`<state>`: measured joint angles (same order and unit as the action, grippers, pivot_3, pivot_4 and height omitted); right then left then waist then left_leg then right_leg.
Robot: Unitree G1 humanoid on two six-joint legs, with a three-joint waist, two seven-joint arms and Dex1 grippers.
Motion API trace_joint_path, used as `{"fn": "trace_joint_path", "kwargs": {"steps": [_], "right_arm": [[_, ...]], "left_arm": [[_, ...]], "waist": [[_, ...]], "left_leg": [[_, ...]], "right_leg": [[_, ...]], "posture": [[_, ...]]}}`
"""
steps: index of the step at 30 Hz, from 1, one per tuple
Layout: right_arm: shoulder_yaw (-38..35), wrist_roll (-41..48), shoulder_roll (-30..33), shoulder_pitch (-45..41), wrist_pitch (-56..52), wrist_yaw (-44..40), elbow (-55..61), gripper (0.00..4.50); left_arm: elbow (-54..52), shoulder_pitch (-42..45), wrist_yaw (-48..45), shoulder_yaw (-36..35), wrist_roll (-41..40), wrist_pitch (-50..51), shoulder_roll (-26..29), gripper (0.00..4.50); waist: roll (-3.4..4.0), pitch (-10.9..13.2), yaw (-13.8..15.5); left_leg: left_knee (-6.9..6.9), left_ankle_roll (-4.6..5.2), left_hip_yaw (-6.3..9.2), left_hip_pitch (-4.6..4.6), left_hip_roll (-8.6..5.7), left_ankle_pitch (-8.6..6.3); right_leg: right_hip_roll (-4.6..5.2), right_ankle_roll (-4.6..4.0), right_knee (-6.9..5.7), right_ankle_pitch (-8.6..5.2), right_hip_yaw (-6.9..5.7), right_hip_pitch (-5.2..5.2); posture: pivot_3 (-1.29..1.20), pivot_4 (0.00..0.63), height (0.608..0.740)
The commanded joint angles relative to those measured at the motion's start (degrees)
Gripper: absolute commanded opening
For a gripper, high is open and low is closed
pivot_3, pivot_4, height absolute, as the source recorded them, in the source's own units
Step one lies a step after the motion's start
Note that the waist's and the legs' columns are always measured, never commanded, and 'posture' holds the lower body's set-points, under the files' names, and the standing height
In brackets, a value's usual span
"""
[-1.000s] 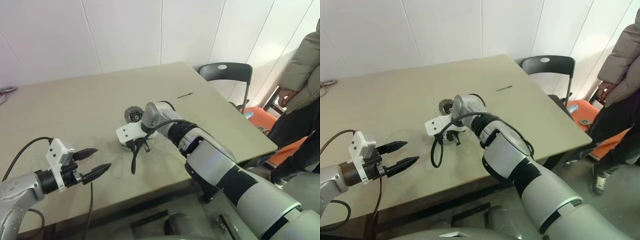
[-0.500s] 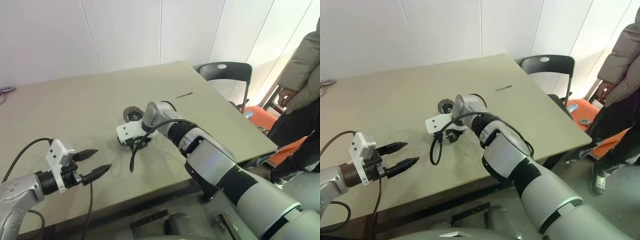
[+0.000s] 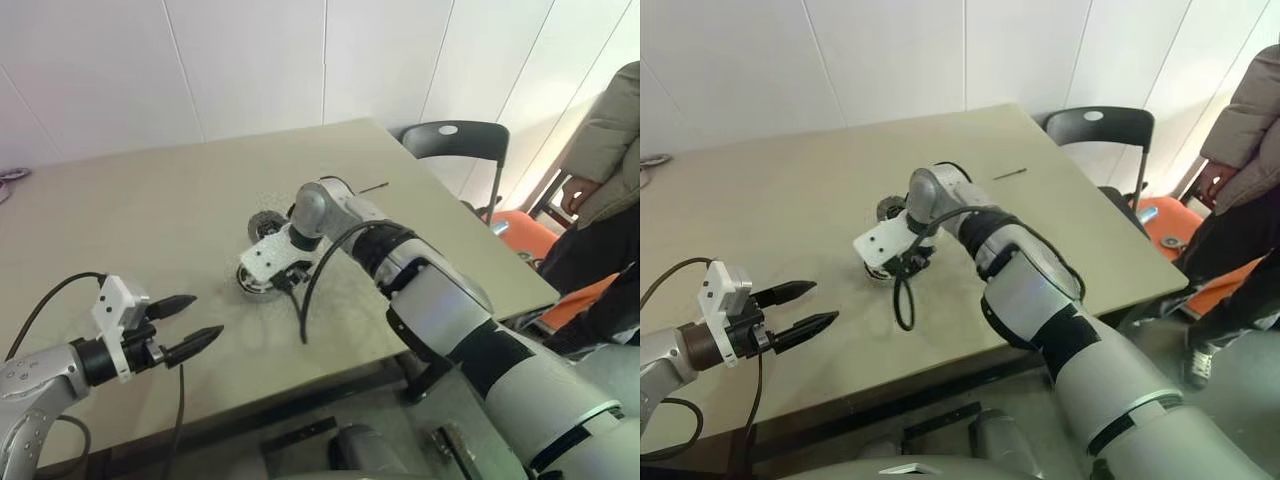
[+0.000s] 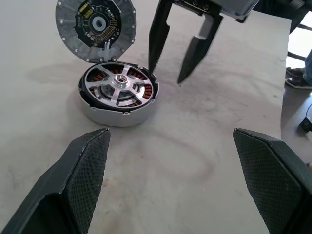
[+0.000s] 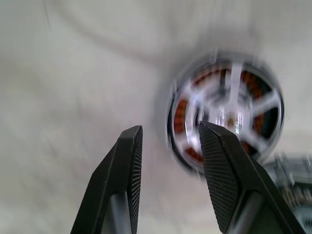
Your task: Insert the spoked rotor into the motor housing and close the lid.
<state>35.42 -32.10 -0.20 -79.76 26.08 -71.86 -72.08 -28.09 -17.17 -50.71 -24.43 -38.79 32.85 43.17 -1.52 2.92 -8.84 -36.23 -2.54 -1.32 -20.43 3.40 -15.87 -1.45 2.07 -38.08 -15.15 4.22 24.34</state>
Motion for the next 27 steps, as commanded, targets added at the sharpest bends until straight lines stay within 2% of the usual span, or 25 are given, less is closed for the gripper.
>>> {"fn": "trace_joint_path", "kwargs": {"steps": [1,5,10,16,27], "right_arm": [[2.7,-3.8,0.8,-0.4,4.2,6.7,-0.3,1.91],[3.9,-5.9,0.2,-0.6,3.9,12.2,-2.1,1.91],[4.4,-6.9,-0.3,-0.5,4.2,13.9,-2.9,1.91],[4.8,-7.1,0.5,0.3,6.7,10.5,-3.0,1.91],[4.7,-7.0,0.2,1.5,7.7,9.3,-2.6,1.91]], "left_arm": [[-0.4,0.9,-0.3,-0.7,-0.4,-0.7,0.6,4.33],[-0.3,1.2,-0.4,-0.6,-0.3,-0.5,0.8,4.33],[-0.3,1.2,-0.6,-0.7,-0.3,-0.5,0.9,4.33],[-0.5,0.7,-0.7,-1.1,-0.4,-0.5,1.1,4.33],[-0.5,0.7,-0.5,-1.0,-0.4,-0.5,1.1,4.33]], "waist": [[-0.06,0.0,0.0],[-0.15,-0.1,0.0],[-0.17,-0.1,0.1],[-0.17,-0.1,0.1],[-0.19,-0.1,0.1]], "left_leg": [[0.00,0.00,0.00,0.01,0.00,0.00],[0.02,0.00,0.01,0.02,0.01,0.00],[0.00,0.00,0.00,0.00,0.01,0.00],[0.00,0.00,0.00,0.00,0.01,0.00],[-0.03,0.00,0.00,0.02,0.01,0.00]], "right_leg": [[-0.01,0.00,-0.01,0.00,0.01,0.00],[-0.03,-0.02,-0.06,0.00,0.02,0.03],[-0.01,-0.02,-0.06,0.00,0.03,0.03],[-0.01,-0.02,-0.06,0.00,0.03,0.03],[0.00,-0.01,-0.08,0.00,0.02,0.00]], "posture": [[0.00,0.000,0.740],[0.00,0.000,0.740],[0.00,0.000,0.740],[0.00,0.000,0.740],[0.00,0.000,0.740]]}}
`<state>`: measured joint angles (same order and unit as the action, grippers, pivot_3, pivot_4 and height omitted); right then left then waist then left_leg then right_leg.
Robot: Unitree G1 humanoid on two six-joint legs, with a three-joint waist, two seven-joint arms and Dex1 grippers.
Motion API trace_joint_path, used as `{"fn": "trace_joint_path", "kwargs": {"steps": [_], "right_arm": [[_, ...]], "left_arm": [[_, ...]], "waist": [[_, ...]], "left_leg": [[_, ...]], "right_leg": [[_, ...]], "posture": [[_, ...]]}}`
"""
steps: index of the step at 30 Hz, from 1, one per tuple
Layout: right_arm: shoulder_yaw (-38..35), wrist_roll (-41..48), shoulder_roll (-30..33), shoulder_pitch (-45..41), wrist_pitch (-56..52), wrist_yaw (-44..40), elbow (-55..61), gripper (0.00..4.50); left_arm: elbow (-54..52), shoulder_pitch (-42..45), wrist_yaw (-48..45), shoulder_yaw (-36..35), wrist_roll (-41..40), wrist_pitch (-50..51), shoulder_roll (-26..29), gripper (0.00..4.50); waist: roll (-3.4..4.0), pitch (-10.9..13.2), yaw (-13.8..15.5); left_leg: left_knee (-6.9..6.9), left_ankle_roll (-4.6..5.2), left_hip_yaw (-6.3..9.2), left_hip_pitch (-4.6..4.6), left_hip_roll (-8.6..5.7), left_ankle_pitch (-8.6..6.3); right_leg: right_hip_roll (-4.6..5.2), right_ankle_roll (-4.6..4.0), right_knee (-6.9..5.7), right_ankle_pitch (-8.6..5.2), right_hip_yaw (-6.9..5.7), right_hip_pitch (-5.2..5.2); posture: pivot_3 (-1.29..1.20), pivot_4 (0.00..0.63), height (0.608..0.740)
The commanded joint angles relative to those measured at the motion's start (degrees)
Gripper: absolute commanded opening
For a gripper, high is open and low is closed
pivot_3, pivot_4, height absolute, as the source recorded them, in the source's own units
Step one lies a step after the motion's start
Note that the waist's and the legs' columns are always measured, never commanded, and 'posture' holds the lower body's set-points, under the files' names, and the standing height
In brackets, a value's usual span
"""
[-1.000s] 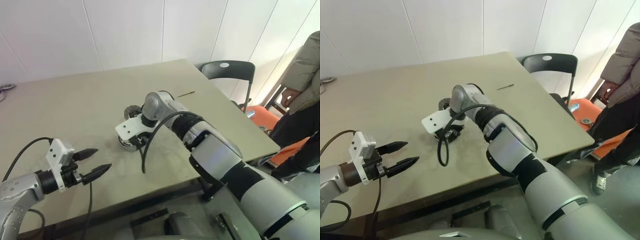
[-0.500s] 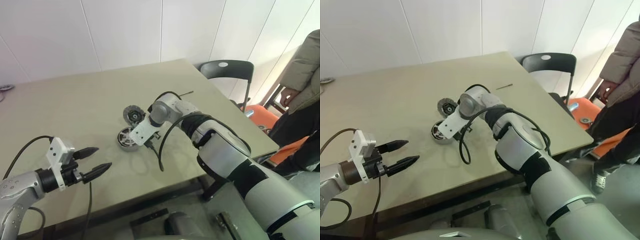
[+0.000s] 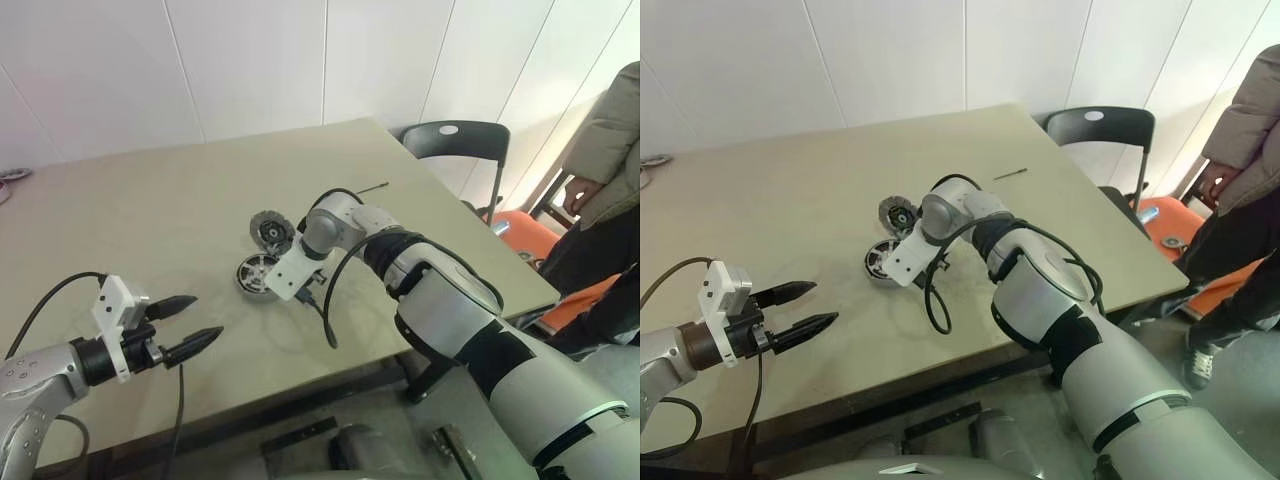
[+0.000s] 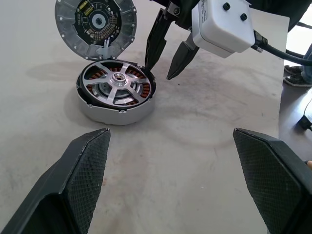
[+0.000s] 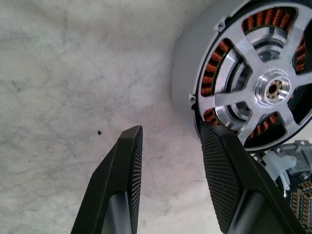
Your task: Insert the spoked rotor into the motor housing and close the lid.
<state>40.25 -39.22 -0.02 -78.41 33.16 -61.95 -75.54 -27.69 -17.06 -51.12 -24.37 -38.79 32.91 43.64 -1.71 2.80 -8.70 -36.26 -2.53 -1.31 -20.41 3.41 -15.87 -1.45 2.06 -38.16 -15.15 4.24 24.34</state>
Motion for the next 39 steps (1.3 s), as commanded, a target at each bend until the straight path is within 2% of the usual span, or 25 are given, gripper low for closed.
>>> {"fn": "trace_joint_path", "kwargs": {"steps": [1,19,22,25,29,31,39], "right_arm": [[-0.2,0.2,-0.1,0.2,0.6,-0.6,0.9,1.91],[-1.9,1.6,-3.4,-0.9,-1.7,3.0,0.8,1.91],[-1.4,1.1,-2.9,-0.8,-1.9,3.1,0.6,1.34],[-1.1,0.7,-2.4,-0.7,-1.7,3.1,0.5,0.44],[-0.9,0.7,-2.1,-0.5,-1.3,2.7,0.5,0.44],[-1.3,1.0,-2.5,-0.4,-1.4,2.6,0.6,0.03],[-1.9,1.5,-3.0,-0.7,-2.9,2.2,0.8,0.01]], "left_arm": [[-0.9,0.6,-0.1,-1.1,-0.4,-0.6,0.6,4.33],[-1.4,-0.3,0.3,-1.6,-0.3,-0.9,0.2,4.33],[-1.4,-0.4,0.4,-1.7,-0.4,-0.9,0.2,4.33],[-1.5,-0.5,0.4,-1.6,-0.4,-1.0,0.2,4.33],[-1.5,-0.4,0.4,-1.6,-0.5,-0.9,0.2,4.33],[-1.2,-0.1,0.4,-1.4,-0.5,-0.9,0.3,4.33],[-1.0,0.1,0.3,-1.2,-0.4,-1.0,0.2,4.33]], "waist": [[0.00,0.0,0.0],[0.02,0.0,-0.1],[0.02,0.0,0.0],[0.00,0.0,-0.2],[-0.01,0.0,-0.1],[-0.02,0.0,-0.1],[-0.04,0.0,-0.1]], "left_leg": [[0.00,0.00,0.00,0.00,0.00,0.00],[-0.04,0.00,0.00,0.03,0.01,0.00],[-0.04,0.00,0.00,0.02,0.00,0.00],[-0.06,0.00,0.00,0.05,0.00,0.00],[-0.06,0.00,0.02,0.10,0.01,0.00],[-0.05,0.00,0.02,0.10,0.01,0.01],[-0.06,0.00,0.01,0.07,0.01,0.00]], "right_leg": [[0.00,0.00,0.00,0.00,0.00,0.00],[-0.01,0.00,-0.09,0.00,0.00,-0.01],[0.00,0.00,-0.07,0.00,0.01,-0.01],[-0.01,0.00,-0.10,0.01,0.01,-0.01],[-0.05,-0.01,-0.16,0.00,0.00,-0.03],[-0.05,-0.01,-0.17,0.00,0.00,-0.03],[-0.03,0.00,-0.14,0.01,0.01,-0.02]], "posture": [[0.00,0.000,0.740],[0.00,0.000,0.740],[0.00,0.000,0.740],[0.00,0.000,0.740],[0.00,0.000,0.740],[0.00,0.000,0.740],[0.00,0.000,0.740]]}}
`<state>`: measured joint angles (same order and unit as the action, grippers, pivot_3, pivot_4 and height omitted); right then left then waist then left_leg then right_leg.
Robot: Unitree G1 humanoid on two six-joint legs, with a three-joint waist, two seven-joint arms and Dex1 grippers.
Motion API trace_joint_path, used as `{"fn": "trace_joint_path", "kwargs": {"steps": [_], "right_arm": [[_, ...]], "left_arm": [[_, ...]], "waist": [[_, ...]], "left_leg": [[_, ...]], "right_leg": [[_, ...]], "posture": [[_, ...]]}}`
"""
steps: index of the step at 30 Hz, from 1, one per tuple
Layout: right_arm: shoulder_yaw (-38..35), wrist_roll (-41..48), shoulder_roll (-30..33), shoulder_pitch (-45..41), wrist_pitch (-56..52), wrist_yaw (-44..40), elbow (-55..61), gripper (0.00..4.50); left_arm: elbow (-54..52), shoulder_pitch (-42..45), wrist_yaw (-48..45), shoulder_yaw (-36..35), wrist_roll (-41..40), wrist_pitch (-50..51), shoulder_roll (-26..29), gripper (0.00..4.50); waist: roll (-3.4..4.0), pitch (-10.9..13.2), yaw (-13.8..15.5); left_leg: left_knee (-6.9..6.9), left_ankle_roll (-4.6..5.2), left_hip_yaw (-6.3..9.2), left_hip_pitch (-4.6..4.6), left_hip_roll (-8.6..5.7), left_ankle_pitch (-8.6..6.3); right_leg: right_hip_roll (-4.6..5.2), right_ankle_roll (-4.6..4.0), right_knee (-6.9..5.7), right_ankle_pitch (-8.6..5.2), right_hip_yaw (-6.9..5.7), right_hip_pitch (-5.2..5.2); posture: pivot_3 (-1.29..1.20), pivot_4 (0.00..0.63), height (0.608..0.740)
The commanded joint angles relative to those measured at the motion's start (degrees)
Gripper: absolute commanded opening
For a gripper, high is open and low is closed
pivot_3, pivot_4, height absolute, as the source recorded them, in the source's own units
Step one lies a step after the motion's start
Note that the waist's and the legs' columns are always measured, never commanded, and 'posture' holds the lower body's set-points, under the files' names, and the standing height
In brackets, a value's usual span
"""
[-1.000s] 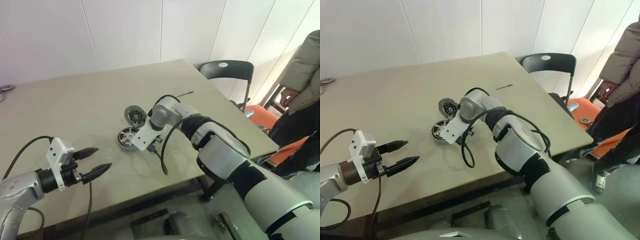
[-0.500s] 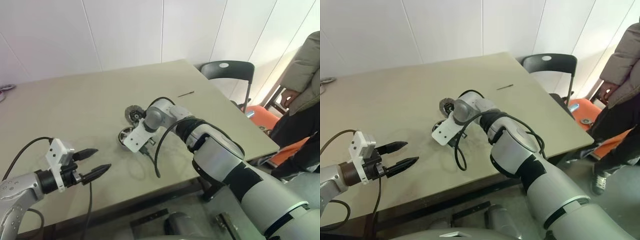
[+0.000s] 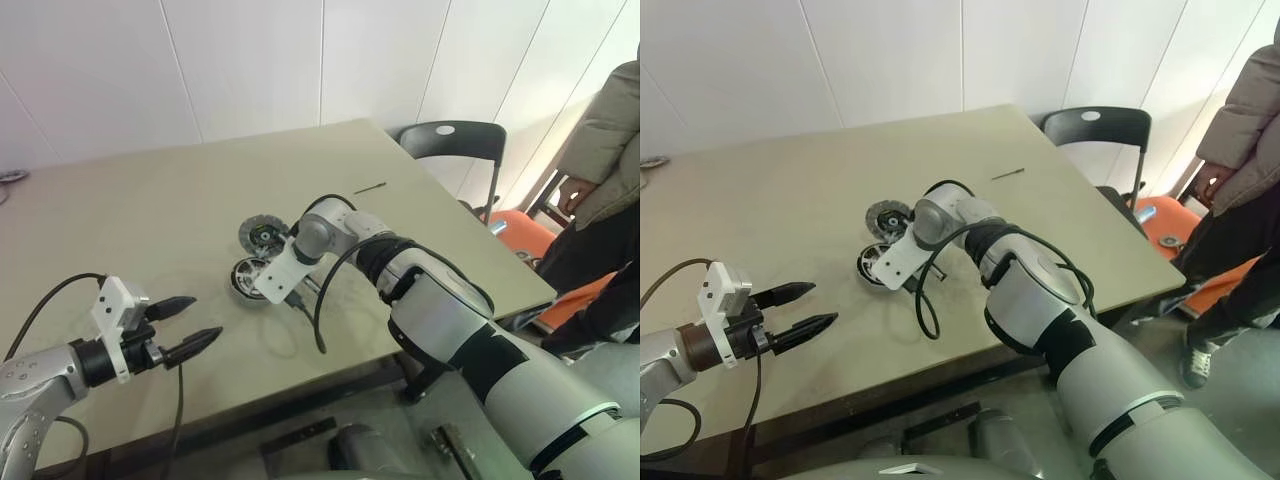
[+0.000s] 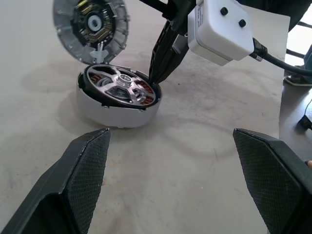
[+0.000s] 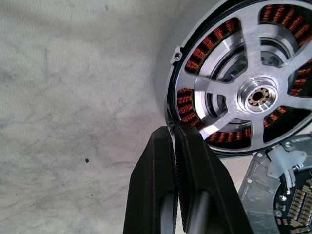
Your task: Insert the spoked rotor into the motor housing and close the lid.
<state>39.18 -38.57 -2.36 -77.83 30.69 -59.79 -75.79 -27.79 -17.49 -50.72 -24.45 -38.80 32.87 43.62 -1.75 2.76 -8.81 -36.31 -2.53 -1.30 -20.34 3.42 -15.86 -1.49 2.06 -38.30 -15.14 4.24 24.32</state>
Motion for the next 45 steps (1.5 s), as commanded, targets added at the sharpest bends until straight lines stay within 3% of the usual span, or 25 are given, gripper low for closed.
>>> {"fn": "trace_joint_path", "kwargs": {"steps": [1,7,11,20,27,38,45], "right_arm": [[-1.0,0.9,-0.8,-1.3,-0.9,0.0,1.0,0.01],[-2.3,2.7,-1.8,-2.0,-3.9,-3.7,1.5,0.01],[-4.4,5.3,-2.5,-2.6,-9.6,-12.2,1.9,0.01],[-11.5,13.0,-6.9,-5.7,-34.6,-27.1,2.5,0.01],[-11.3,13.2,-8.0,-5.8,-43.9,-25.3,2.3,0.01],[-12.3,15.1,-13.0,-4.6,-52.1,-12.6,1.1,0.01],[-8.5,13.1,-12.4,-3.0,-45.5,-11.2,2.0,0.01]], "left_arm": [[-0.9,0.6,-0.1,-1.2,-0.3,-1.0,0.2,4.33],[-0.7,1.0,0.1,-0.8,-0.2,-1.1,0.1,4.33],[-0.5,1.3,0.2,-0.4,-0.1,-1.2,-0.2,4.33],[1.2,4.1,0.1,2.1,0.8,-1.6,-0.5,4.33],[2.6,5.9,0.0,3.8,1.6,-2.3,-0.9,4.33],[1.3,4.6,0.6,3.4,1.7,-2.5,-1.9,4.33],[0.0,2.7,1.3,2.3,1.2,-2.5,-2.0,4.33]], "waist": [[0.00,0.0,0.0],[0.00,0.0,0.0],[0.01,0.0,0.1],[0.05,0.0,0.1],[0.04,0.0,0.1],[0.10,0.1,0.1],[0.15,0.1,0.1]], "left_leg": [[-0.01,0.00,0.00,0.00,0.00,0.00],[-0.01,0.00,0.00,0.01,0.00,0.00],[0.00,0.00,0.00,-0.01,0.00,0.00],[-0.01,0.00,0.03,-0.04,0.00,0.00],[-0.04,-0.01,0.04,-0.08,-0.05,0.00],[-0.50,-0.01,0.07,-0.14,-0.06,-0.01],[-0.81,-0.01,0.07,-0.12,-0.08,-0.01]], "right_leg": [[0.00,0.00,-0.01,0.00,0.00,0.00],[-0.01,0.00,-0.02,0.00,0.00,0.00],[0.00,0.01,0.00,0.00,0.00,0.00],[0.01,0.02,0.01,0.01,-0.08,0.00],[0.00,0.02,0.01,0.01,-0.10,0.00],[0.00,0.01,-0.25,-0.01,-0.10,-0.03],[0.01,0.13,-0.28,-0.09,-0.10,-0.19]], "posture": [[0.00,0.000,0.740],[0.00,0.000,0.740],[0.00,0.000,0.740],[0.00,0.000,0.740],[0.00,0.000,0.740],[0.00,0.000,0.740],[0.00,0.000,0.740]]}}
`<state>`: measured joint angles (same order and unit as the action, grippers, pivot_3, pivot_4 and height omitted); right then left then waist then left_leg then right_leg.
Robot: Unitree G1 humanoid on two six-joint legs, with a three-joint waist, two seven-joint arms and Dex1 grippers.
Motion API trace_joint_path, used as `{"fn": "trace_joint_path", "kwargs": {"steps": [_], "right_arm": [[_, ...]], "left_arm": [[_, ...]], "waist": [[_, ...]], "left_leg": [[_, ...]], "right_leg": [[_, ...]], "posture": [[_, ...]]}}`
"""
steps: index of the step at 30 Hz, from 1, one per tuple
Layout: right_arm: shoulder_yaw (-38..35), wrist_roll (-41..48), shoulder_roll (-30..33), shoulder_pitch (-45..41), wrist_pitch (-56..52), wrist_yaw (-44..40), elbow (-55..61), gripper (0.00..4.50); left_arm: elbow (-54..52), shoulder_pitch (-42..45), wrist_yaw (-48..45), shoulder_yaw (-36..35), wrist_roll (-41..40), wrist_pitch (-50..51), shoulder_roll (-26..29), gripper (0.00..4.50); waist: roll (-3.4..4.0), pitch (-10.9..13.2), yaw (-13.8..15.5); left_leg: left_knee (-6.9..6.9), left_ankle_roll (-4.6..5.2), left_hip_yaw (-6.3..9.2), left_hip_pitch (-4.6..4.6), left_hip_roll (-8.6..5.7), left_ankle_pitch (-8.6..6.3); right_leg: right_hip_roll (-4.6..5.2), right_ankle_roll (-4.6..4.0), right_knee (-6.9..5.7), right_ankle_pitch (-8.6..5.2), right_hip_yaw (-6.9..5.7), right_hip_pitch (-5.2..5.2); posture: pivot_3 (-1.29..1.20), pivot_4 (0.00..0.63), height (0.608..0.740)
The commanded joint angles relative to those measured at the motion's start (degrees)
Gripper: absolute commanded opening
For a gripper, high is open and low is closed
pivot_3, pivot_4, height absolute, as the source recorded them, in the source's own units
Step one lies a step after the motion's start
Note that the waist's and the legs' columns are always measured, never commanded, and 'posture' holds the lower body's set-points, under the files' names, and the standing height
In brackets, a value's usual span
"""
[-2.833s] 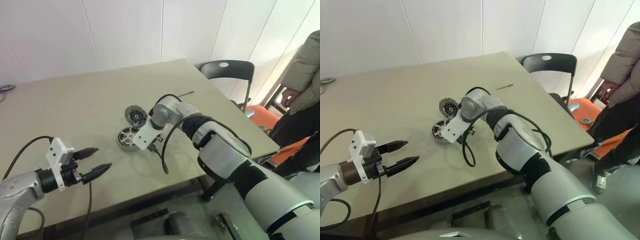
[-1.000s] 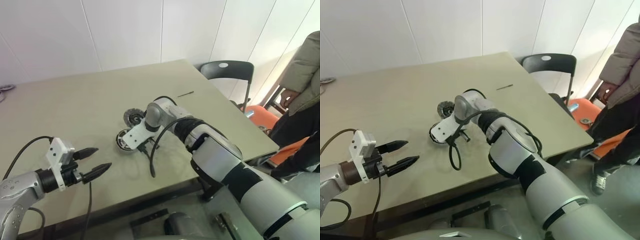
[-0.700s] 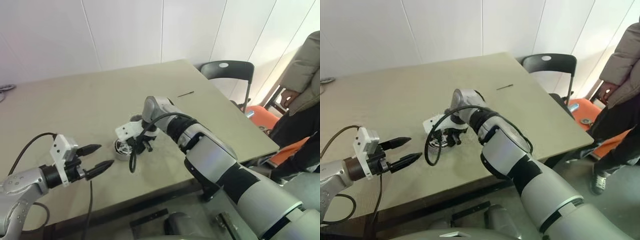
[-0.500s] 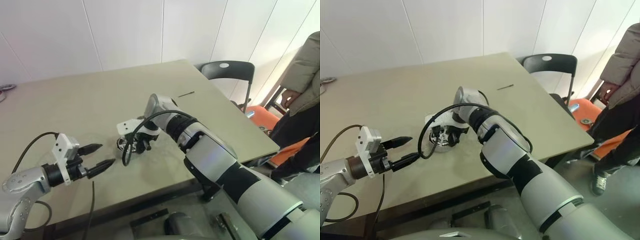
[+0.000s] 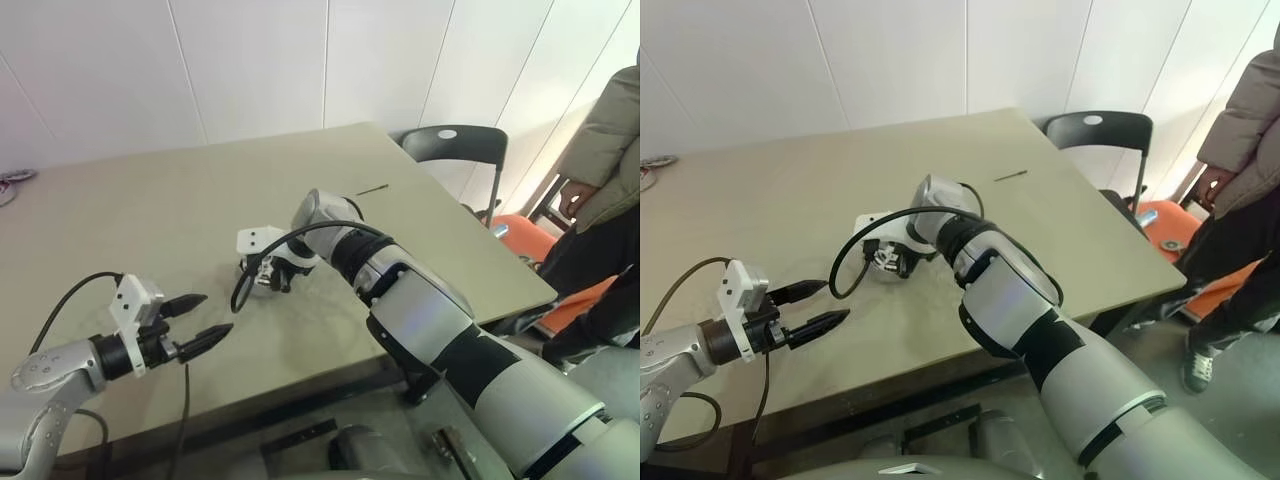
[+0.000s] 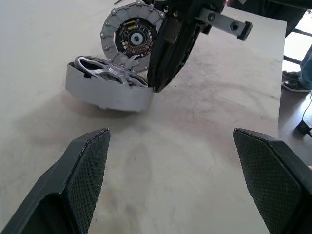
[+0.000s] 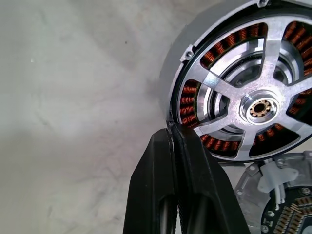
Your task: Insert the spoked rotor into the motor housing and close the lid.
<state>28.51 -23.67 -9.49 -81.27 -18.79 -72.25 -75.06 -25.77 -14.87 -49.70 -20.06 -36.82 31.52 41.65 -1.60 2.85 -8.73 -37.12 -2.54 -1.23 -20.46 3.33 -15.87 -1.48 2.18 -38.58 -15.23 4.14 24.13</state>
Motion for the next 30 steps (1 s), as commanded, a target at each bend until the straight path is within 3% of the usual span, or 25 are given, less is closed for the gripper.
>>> {"fn": "trace_joint_path", "kwargs": {"steps": [1,6,9,13,18,25,30], "right_arm": [[2.5,-2.0,-5.1,0.7,5.0,1.2,1.3,0.01],[4.4,-2.9,-4.2,1.7,10.2,2.5,1.3,0.01],[4.2,-2.5,-4.5,1.5,9.3,2.4,1.0,0.65],[3.0,-1.7,-5.5,0.9,6.3,4.3,0.6,1.95],[2.6,-0.7,-5.1,-0.1,6.8,2.0,1.5,1.95],[3.1,1.3,-0.2,-0.4,17.5,-10.5,7.1,1.95],[4.3,-0.3,2.7,1.5,25.7,-9.6,9.7,1.95]], "left_arm": [[-2.1,0.0,0.3,-2.1,-0.8,-1.2,0.0,4.33],[-2.3,-0.2,0.4,-2.4,-0.9,-1.0,0.0,4.33],[-1.9,0.1,0.2,-2.4,-0.8,-1.0,0.2,4.33],[-1.6,0.4,0.0,-2.3,-0.8,-0.9,0.4,4.33],[-1.2,0.7,-0.4,-2.3,-0.7,-1.0,0.5,4.33],[-0.7,0.8,-1.0,-2.4,-0.6,-1.3,0.6,4.33],[-0.1,1.3,-1.8,-2.5,-0.5,-1.3,1.0,4.33]], "waist": [[0.00,0.0,0.0],[0.00,0.0,0.0],[0.00,0.0,0.0],[-0.01,0.0,0.0],[0.00,0.0,0.0],[0.01,0.0,-0.1],[0.01,0.0,0.0]], "left_leg": [[0.00,0.00,0.00,0.00,0.00,0.00],[0.04,0.00,0.02,-0.02,0.00,0.00],[0.04,0.00,0.02,-0.02,0.00,0.00],[0.06,0.00,0.02,-0.02,0.00,0.00],[0.10,0.00,0.02,-0.03,0.00,0.00],[0.10,0.00,0.02,-0.03,0.01,0.00],[0.12,0.00,0.03,-0.02,0.03,0.00]], "right_leg": [[0.00,0.01,0.00,0.00,0.00,0.00],[0.00,0.00,0.00,0.02,0.00,0.04],[0.00,0.00,0.00,0.02,0.00,0.03],[0.00,-0.04,0.00,0.05,0.00,0.04],[0.00,-0.04,0.00,0.05,0.00,0.07],[-0.02,0.03,0.00,0.05,-0.02,0.08],[-0.02,0.04,0.00,0.05,-0.05,0.07]], "posture": [[0.00,0.000,0.740],[0.00,0.000,0.740],[0.00,0.000,0.740],[0.00,0.000,0.740],[0.00,0.000,0.740],[0.00,0.000,0.740],[0.00,0.000,0.740]]}}
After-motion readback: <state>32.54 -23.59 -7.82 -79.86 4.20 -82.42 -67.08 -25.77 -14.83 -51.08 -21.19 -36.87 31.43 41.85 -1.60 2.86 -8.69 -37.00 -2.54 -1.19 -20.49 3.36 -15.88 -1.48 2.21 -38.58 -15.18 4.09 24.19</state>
